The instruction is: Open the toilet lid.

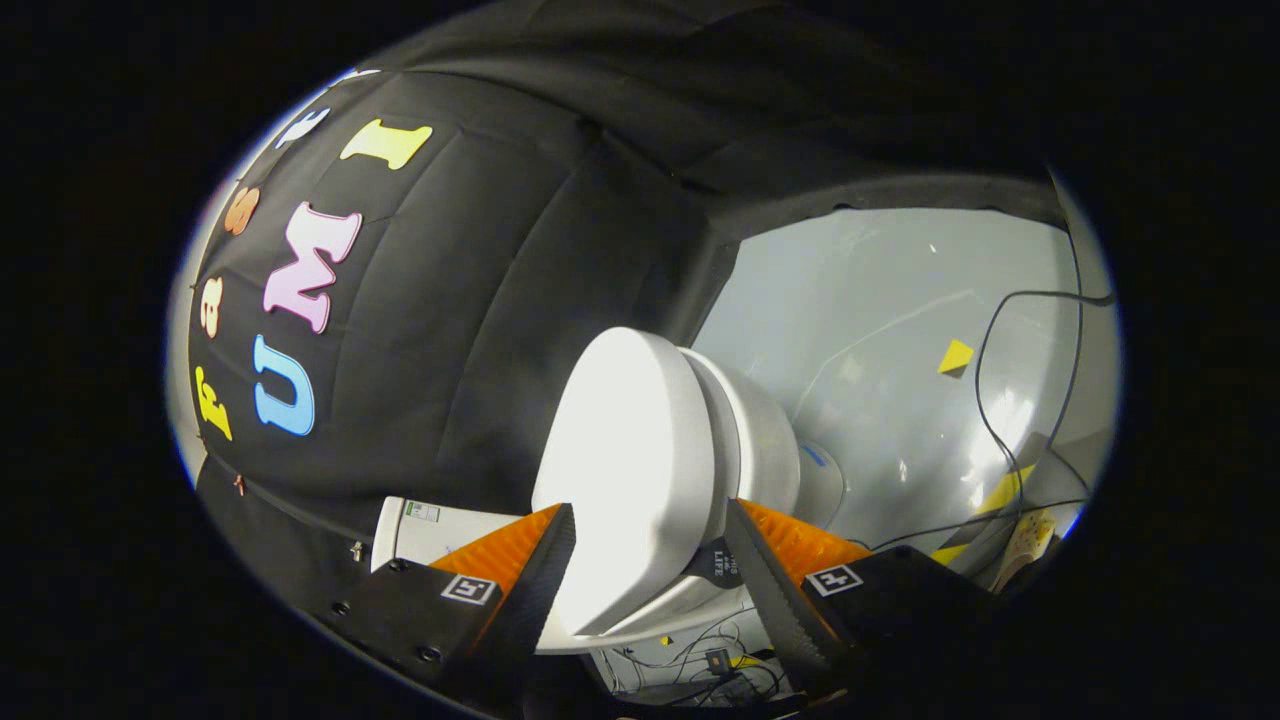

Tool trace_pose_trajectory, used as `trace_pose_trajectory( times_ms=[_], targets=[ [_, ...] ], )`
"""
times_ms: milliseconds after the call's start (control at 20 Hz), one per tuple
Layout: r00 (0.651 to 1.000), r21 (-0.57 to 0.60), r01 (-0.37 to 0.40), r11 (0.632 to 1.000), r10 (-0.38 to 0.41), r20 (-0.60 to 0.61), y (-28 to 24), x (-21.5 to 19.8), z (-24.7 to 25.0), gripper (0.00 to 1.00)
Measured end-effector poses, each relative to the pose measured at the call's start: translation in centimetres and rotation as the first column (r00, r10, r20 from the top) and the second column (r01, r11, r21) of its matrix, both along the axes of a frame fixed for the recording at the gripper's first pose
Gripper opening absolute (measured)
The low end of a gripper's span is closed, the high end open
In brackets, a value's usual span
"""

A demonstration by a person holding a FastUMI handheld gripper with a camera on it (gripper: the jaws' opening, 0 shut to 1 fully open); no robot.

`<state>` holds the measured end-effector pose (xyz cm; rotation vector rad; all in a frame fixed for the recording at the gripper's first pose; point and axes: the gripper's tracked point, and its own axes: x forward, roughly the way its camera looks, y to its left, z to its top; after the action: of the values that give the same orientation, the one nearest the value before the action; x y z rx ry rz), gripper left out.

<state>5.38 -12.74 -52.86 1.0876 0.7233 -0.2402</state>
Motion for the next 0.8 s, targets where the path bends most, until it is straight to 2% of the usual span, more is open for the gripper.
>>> trace_pose_trajectory(
  times_ms=[350,550,600,700,800],
  targets=[
    [0.995,0.148,0.085,0.985,-0.077,-0.061,0.6,-3.2,-5.0,0.91],
    [0.993,0.219,0.11,0.97,-0.097,-0.071,1.7,-3.4,-6.8,0.89],
    [0.993,0.227,0.111,0.968,-0.096,-0.074,1.9,-3.3,-7.1,0.74],
    [0.994,0.238,0.1,0.966,-0.087,-0.066,2.5,-3.0,-7.2,0.74],
    [0.994,0.237,0.092,0.967,-0.076,-0.076,3.2,-2.8,-7.9,0.47]
  ],
)
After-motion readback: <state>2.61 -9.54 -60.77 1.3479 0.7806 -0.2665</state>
